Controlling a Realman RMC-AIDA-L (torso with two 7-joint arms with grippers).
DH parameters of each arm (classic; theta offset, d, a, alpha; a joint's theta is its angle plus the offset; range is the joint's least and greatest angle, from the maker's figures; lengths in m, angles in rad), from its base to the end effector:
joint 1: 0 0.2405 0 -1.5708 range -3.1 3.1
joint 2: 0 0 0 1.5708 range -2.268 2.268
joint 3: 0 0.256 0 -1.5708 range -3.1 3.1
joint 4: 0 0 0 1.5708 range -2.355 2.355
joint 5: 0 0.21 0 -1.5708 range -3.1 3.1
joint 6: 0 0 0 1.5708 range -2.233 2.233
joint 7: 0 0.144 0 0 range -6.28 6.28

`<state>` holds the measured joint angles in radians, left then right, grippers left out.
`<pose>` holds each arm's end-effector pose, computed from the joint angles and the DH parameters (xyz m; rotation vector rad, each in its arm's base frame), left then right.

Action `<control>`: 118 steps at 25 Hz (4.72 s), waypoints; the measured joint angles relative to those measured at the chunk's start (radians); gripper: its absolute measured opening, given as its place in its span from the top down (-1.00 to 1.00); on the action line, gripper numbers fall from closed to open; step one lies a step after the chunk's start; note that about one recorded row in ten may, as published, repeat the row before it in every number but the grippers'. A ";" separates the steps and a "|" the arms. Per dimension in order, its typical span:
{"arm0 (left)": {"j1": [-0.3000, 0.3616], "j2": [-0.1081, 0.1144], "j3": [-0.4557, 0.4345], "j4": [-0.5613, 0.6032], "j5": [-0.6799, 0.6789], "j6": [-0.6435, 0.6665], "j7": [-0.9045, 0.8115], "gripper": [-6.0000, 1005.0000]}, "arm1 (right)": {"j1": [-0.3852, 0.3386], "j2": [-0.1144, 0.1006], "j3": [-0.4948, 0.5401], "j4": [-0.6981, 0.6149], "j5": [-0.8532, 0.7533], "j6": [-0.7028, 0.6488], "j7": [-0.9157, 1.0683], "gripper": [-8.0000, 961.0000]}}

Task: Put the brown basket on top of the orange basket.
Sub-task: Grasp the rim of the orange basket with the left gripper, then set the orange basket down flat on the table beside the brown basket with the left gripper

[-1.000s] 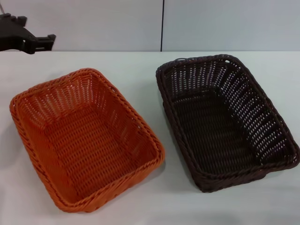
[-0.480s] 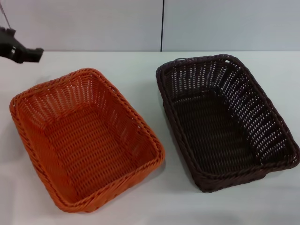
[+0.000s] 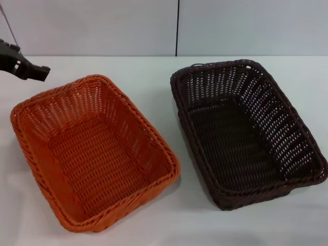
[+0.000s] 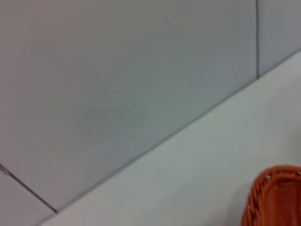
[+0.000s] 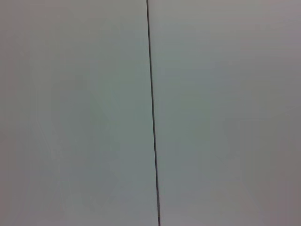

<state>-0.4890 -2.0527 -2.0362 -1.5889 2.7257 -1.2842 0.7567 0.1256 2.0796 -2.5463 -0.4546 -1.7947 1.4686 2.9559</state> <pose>-0.2036 0.3928 0.1218 -2.1216 -0.6359 0.2356 0.3481 0.2324 0.0007 -1.1794 0.5242 0.6419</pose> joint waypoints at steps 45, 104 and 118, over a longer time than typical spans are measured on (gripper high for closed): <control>0.003 -0.005 0.120 -0.039 0.164 -0.357 -0.647 -0.66 | -0.006 -0.001 0.008 0.039 0.000 0.012 0.000 -0.42; 0.011 0.003 0.185 -0.132 0.163 -0.318 -0.289 0.51 | -0.006 -0.001 0.008 0.053 -0.001 0.045 0.000 -0.42; -0.152 0.011 0.041 -0.188 0.159 -0.469 0.230 0.71 | -0.032 0.002 0.032 0.019 0.001 0.086 0.000 -0.42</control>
<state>-0.6410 -2.0414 -1.9951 -1.7768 2.8843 -1.7536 0.9871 0.0937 2.0819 -2.5140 -0.4355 -1.7934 1.5551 2.9560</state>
